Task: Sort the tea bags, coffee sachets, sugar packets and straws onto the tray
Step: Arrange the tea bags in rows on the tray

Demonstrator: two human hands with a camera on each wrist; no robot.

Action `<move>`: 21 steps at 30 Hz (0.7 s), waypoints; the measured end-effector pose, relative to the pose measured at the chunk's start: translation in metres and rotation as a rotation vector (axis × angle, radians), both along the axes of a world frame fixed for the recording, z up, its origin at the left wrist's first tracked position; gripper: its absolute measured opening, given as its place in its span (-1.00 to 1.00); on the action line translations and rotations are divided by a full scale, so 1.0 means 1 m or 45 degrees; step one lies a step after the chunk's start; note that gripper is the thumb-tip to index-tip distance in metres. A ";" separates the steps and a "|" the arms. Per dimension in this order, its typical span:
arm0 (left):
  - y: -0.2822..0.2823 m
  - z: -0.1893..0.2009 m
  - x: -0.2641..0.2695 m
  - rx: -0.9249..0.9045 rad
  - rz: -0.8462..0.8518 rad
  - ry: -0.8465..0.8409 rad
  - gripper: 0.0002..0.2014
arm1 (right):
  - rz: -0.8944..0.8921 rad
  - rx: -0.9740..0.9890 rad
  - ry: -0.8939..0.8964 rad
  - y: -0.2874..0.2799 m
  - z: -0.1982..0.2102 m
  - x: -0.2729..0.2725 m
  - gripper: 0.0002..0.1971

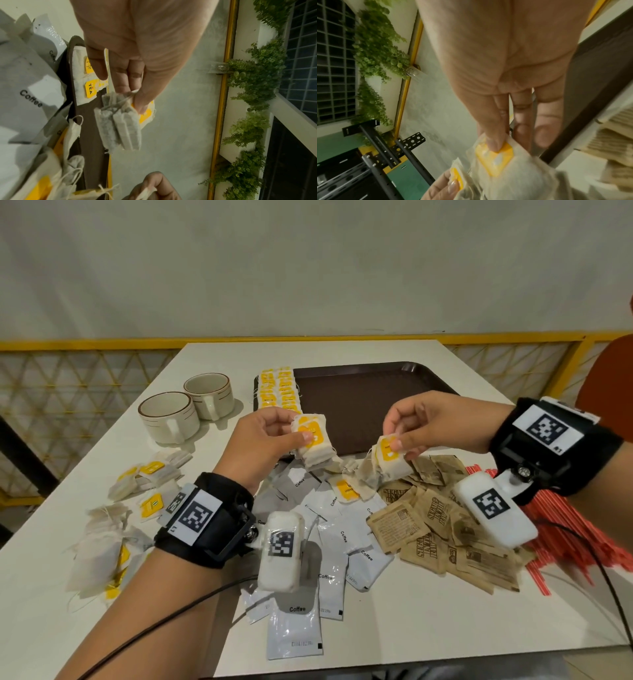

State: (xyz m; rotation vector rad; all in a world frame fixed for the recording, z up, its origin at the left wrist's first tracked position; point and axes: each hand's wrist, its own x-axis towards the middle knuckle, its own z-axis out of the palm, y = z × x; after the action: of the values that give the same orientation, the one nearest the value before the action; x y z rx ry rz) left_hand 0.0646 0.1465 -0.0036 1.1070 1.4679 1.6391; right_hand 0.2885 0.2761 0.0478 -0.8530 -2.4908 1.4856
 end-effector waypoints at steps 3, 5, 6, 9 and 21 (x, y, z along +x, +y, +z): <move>0.000 0.000 0.001 0.002 0.003 -0.001 -0.78 | 0.030 -0.157 0.139 -0.006 0.006 -0.001 -0.80; -0.001 0.000 0.004 -0.001 0.003 0.024 -0.77 | 0.075 -0.309 0.234 -0.014 0.011 -0.007 -0.78; -0.001 0.000 0.005 -0.002 0.000 0.040 -0.78 | 0.103 -0.367 0.277 -0.019 0.013 -0.012 -0.77; -0.003 0.002 0.013 0.005 -0.028 0.079 -0.81 | 0.112 -0.371 0.332 -0.033 0.012 -0.030 -0.72; -0.005 0.006 0.017 0.042 -0.042 0.045 -0.96 | -0.145 0.116 0.298 -0.038 0.002 -0.056 -0.75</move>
State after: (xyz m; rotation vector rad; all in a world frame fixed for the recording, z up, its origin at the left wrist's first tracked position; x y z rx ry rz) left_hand 0.0820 0.1416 0.0022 1.1777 1.4418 1.6341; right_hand 0.2327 0.2381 0.0500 -0.7451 -2.2817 1.3396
